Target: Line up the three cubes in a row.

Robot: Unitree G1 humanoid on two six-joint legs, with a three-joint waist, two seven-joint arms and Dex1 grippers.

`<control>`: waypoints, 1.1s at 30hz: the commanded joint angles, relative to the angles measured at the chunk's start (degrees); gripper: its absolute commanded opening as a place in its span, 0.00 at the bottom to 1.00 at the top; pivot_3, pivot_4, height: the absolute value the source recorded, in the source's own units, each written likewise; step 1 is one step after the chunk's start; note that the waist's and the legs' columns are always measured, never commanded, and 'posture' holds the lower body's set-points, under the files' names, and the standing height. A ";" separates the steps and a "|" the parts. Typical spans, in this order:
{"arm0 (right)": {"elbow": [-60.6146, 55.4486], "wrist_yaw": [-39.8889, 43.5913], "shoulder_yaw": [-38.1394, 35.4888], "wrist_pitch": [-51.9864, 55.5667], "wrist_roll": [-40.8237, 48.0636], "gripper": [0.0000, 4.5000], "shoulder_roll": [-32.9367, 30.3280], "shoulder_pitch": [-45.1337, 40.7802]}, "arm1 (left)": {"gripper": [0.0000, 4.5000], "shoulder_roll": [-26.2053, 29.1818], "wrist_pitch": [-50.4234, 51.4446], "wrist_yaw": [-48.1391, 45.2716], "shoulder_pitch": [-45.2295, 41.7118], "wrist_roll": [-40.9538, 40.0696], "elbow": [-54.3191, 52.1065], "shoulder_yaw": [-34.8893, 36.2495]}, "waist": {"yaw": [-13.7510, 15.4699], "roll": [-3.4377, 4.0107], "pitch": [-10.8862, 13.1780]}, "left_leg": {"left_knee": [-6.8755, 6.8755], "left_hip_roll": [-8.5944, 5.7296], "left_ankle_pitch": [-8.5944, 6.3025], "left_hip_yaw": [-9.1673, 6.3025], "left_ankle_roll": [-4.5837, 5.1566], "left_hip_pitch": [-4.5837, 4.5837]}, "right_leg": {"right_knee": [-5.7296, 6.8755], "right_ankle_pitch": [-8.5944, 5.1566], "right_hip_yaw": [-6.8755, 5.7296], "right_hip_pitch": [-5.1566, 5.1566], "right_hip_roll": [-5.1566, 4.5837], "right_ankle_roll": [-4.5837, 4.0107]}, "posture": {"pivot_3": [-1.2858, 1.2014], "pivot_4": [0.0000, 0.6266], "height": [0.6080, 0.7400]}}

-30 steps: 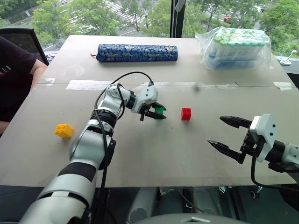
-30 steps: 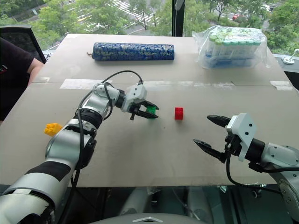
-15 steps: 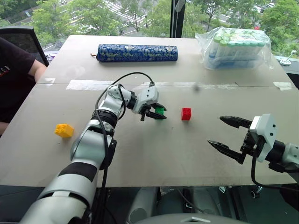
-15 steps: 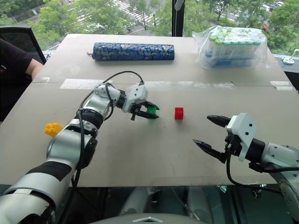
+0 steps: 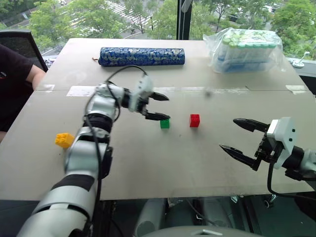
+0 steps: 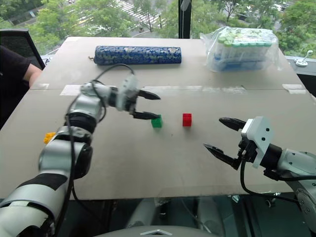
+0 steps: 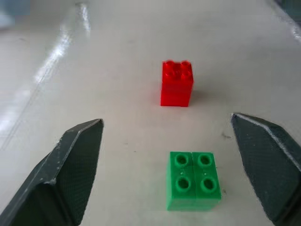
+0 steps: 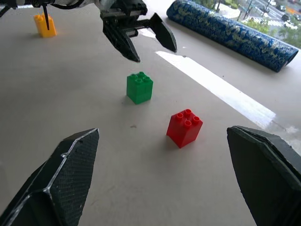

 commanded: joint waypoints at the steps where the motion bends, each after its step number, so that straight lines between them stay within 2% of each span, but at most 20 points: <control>1: -0.09 1.05 2.98 -0.50 2.21 1.00 0.47 -4.35 | 0.98 6.39 20.01 6.87 10.10 -9.13 -23.59 8.10 | -0.50 0.05 0.01 | -0.02 0.02 0.00 0.00 0.00 0.02 | 0.00 0.00 0.04 -0.03 0.02 0.00 | 0.52 0.24 1.00; 5: 2.48 2.90 7.64 -0.36 2.93 1.00 1.29 -9.83 | 0.98 9.32 36.34 25.58 24.43 -13.05 -43.69 21.83 | -0.58 0.10 0.03 | -0.03 0.02 0.00 -0.09 -0.01 0.04 | -0.01 0.00 0.00 -0.03 -0.03 -0.01 | 0.52 0.24 1.00; 9: 6.33 6.12 11.87 -0.79 2.98 1.00 2.12 -14.76 | 0.98 5.54 49.38 46.17 37.59 -11.00 -60.40 37.94 | 0.05 0.10 0.03 | -0.04 0.01 -0.13 -0.09 -0.23 0.11 | -0.05 0.01 0.03 -0.01 -0.01 -0.01 | 0.52 0.24 1.00; 11: 8.11 7.52 13.57 -0.77 3.26 1.00 2.85 -16.91 | 0.98 4.49 53.01 50.42 44.05 -10.71 -66.49 42.46 | 0.35 0.09 0.02 | -0.04 0.01 -0.14 -0.09 -0.25 0.11 | -0.05 0.01 0.03 -0.02 0.02 -0.01 | 0.52 0.24 1.00; 14: 10.17 9.61 15.77 -0.61 3.64 1.00 3.91 -19.94 | 0.98 4.89 56.64 54.94 50.84 -9.74 -69.04 47.57 | 2.18 0.07 -0.01 | -0.04 0.00 -0.15 -0.11 -0.29 0.12 | -0.02 0.02 0.02 -0.01 0.05 -0.04 | 0.52 0.24 1.00; 16: 11.09 10.47 16.62 -0.70 3.31 1.00 4.32 -21.14 | 0.98 5.25 58.33 57.36 52.83 -9.81 -69.36 49.24 | 2.41 0.06 -0.04 | -0.04 0.00 -0.15 -0.12 -0.31 0.13 | -0.01 -0.08 0.03 0.00 0.06 -0.32 | 0.52 0.24 1.00; 20: 10.62 9.94 17.64 0.26 3.48 1.00 5.23 -22.76 | 0.98 6.80 59.40 58.62 55.96 -10.37 -68.49 48.64 | 2.38 0.02 -0.07 | -0.08 -0.01 -0.16 -0.05 -0.32 0.15 | -0.01 -0.09 0.11 -0.02 0.06 -0.32 | 0.52 0.24 1.00; 24: 10.23 9.63 17.37 0.33 3.24 1.00 5.00 -22.51 | 0.98 7.46 60.71 58.79 53.96 -12.07 -64.76 45.55 | 2.44 0.02 -0.08 | -0.15 -0.01 -0.16 -0.06 -0.33 0.15 | -0.01 -0.08 0.10 -0.04 0.06 -0.33 | 0.52 0.24 1.00; 28: 9.62 8.72 17.30 0.12 2.43 1.00 4.94 -21.75 | 0.98 8.73 56.89 58.44 54.08 -11.09 -59.92 42.43 | 1.96 0.02 -0.07 | -0.24 -0.01 -0.16 0.05 -0.33 0.18 | -0.02 -0.08 0.21 -0.08 0.04 -0.33 | 0.52 0.24 1.00; 31: 8.82 7.89 17.14 0.03 2.11 1.00 4.88 -20.86 | 0.80 9.67 53.95 57.63 54.31 -10.63 -56.55 40.20 | 1.84 0.02 -0.08 | -0.32 -0.01 -0.15 0.09 -0.33 0.18 | -0.03 -0.08 0.27 -0.15 0.03 -0.34 | 0.52 0.24 1.00; 32: 8.50 7.65 17.13 0.06 2.03 1.00 4.77 -20.52 | 0.71 10.06 52.54 57.26 54.46 -10.38 -55.47 39.38 | 1.82 0.02 -0.07 | -0.36 -0.01 -0.15 0.09 -0.33 0.18 | -0.03 -0.08 0.27 -0.17 0.03 -0.34 | 0.52 0.24 1.00; 33: 8.18 7.56 17.04 0.12 2.06 1.00 4.59 -20.14 | 0.58 10.34 51.41 57.09 54.55 -10.19 -54.63 38.78 | 1.82 0.02 -0.07 | -0.40 -0.01 -0.15 0.09 -0.33 0.18 | -0.04 -0.08 0.29 -0.19 0.02 -0.35 | 0.52 0.24 1.00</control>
